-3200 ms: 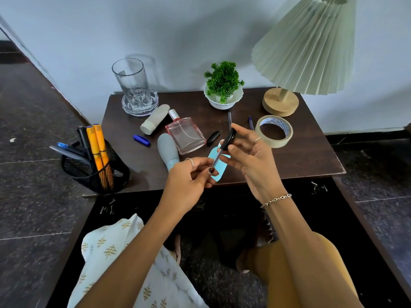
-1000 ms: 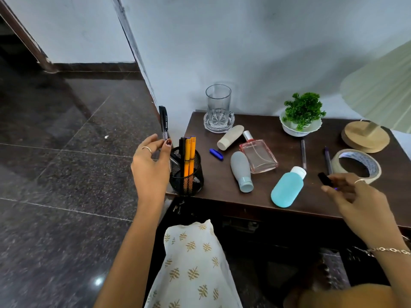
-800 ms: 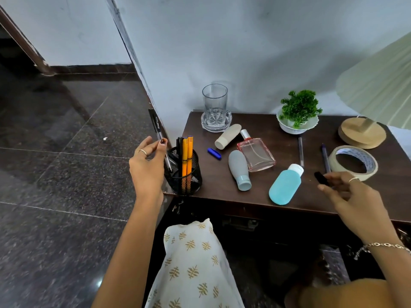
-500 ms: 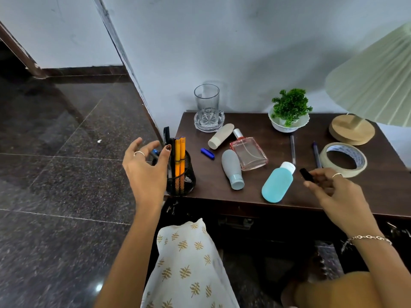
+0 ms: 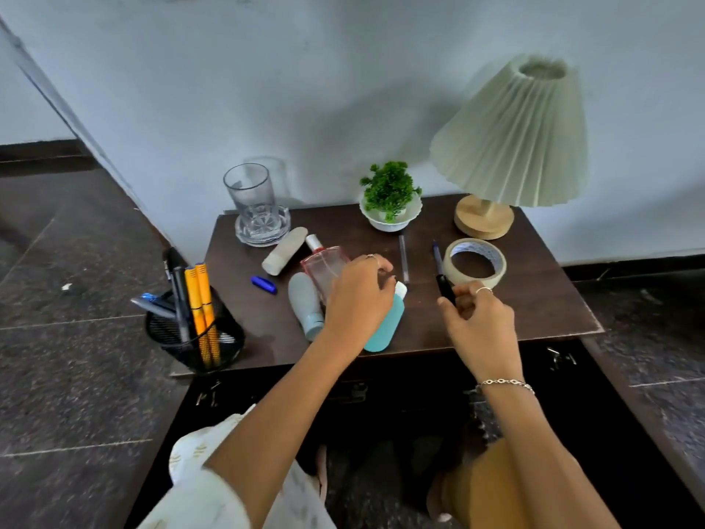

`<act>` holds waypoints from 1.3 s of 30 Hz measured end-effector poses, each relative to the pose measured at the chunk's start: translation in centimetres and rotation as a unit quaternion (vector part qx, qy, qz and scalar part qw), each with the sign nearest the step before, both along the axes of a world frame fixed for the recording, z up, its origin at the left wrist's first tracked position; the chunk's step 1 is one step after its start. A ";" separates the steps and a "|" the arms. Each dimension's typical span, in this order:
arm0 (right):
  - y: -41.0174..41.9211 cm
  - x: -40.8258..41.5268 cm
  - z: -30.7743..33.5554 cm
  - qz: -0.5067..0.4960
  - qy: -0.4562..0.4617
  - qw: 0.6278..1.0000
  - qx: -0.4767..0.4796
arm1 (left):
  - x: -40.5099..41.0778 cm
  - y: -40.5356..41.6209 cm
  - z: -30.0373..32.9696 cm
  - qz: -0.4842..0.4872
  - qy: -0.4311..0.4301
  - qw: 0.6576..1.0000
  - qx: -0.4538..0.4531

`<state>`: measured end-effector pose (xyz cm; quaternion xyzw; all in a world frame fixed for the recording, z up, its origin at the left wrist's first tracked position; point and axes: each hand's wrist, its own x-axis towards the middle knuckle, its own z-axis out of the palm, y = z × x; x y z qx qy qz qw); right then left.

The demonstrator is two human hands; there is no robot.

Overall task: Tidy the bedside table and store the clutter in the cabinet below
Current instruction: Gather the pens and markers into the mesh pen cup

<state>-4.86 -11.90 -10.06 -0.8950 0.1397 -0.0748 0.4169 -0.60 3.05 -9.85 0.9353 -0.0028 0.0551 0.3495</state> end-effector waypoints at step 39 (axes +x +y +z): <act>-0.8 -0.2 0.9 0.095 -0.013 0.990 0.103 | -5.6 3.6 1.2 0.054 0.037 0.990 -0.125</act>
